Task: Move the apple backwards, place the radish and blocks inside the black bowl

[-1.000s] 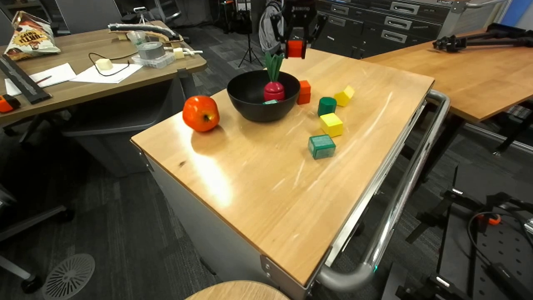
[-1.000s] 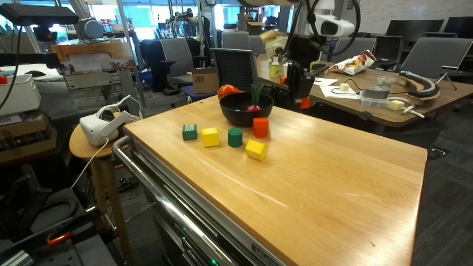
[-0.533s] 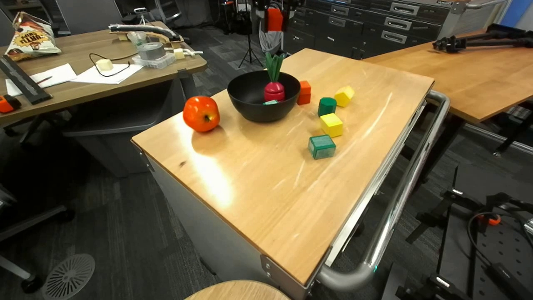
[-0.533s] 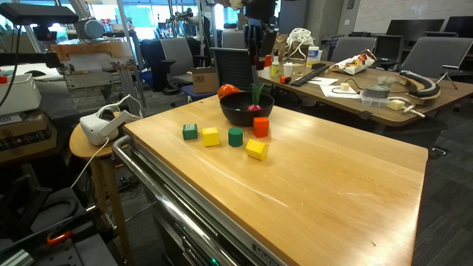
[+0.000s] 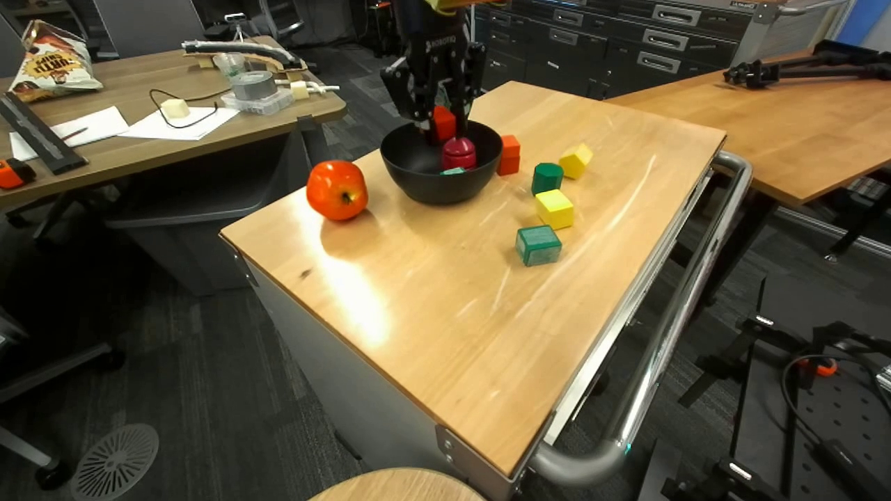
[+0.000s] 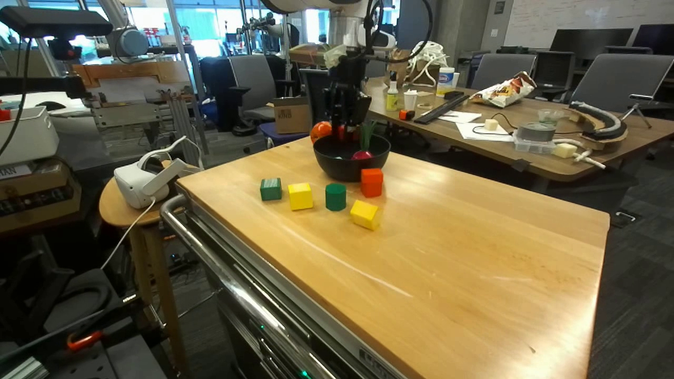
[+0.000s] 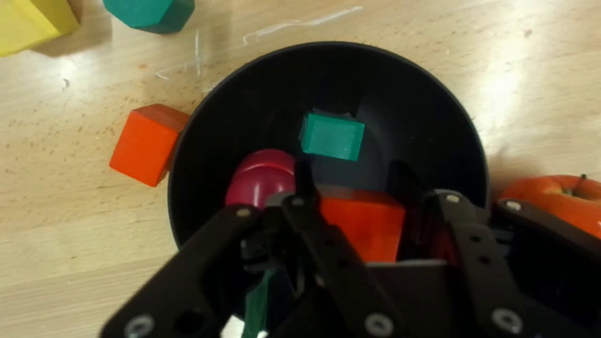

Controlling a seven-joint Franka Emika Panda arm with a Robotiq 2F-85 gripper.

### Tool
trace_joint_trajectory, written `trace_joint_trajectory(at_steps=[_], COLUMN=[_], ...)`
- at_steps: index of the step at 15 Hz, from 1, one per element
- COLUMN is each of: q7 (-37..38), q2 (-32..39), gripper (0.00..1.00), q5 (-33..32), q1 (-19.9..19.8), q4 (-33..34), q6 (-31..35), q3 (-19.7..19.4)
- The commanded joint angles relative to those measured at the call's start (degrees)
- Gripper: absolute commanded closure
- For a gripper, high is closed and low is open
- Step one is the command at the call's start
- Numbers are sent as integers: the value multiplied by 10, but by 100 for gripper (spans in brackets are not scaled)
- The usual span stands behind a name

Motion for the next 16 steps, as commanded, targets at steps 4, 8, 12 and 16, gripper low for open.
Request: trace_joint_trajectory(at_steps=[4, 8, 12, 16], q7=[-38, -78, -113, -134], q2=[73, 48, -7, -34], gripper=[31, 10, 0, 0], q5=[-15, -20, -30, 11], q1=[1, -7, -29, -80], q4=[97, 92, 65, 48], q6=[-66, -108, -140, -165], q3=[-6, -7, -20, -36])
